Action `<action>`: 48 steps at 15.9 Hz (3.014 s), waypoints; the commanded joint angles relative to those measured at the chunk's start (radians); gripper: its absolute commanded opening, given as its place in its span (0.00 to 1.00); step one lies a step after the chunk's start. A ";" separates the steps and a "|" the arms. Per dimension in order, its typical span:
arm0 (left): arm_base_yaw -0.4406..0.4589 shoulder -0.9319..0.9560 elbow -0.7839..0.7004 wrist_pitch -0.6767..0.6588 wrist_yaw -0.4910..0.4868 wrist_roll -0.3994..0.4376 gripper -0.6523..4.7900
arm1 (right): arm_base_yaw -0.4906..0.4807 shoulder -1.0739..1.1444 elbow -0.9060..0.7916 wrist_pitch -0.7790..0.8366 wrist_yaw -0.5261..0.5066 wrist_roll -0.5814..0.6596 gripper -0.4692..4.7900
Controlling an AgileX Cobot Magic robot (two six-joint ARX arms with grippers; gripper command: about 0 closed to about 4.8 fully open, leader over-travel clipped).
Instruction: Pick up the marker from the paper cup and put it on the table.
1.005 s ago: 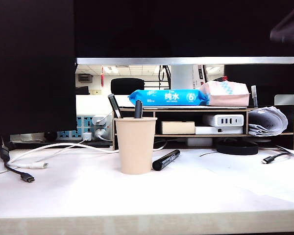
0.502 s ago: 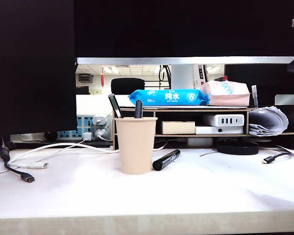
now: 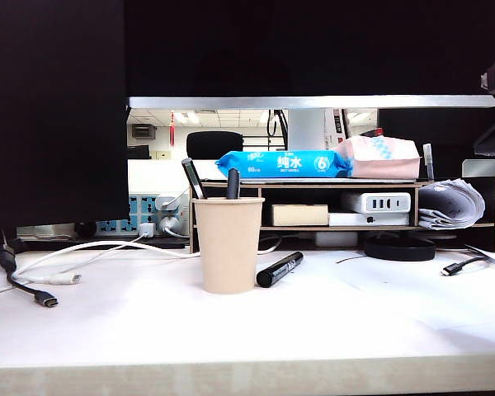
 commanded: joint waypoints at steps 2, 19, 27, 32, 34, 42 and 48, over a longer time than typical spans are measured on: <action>0.000 0.000 0.001 0.014 0.005 0.001 0.11 | 0.023 -0.058 0.002 -0.034 0.065 -0.009 0.08; 0.000 0.000 0.001 0.014 0.008 0.001 0.11 | -0.003 -0.805 -0.159 -0.636 0.400 -0.131 0.08; 0.000 0.000 0.001 0.013 0.008 0.001 0.11 | -0.029 -0.805 -0.169 -0.625 0.281 -0.180 0.08; 0.000 0.000 0.001 0.013 0.008 0.001 0.11 | -0.152 -0.805 -0.169 -0.602 0.129 -0.194 0.08; 0.000 0.000 0.001 0.013 0.008 0.001 0.11 | -0.151 -0.805 -0.169 -0.603 0.132 -0.198 0.08; 0.000 0.000 0.001 0.013 0.008 0.001 0.11 | -0.146 -0.805 -0.169 -0.604 0.130 -0.198 0.08; 0.000 0.000 0.001 0.013 0.008 0.001 0.11 | -0.147 -0.805 -0.169 -0.603 0.130 -0.198 0.08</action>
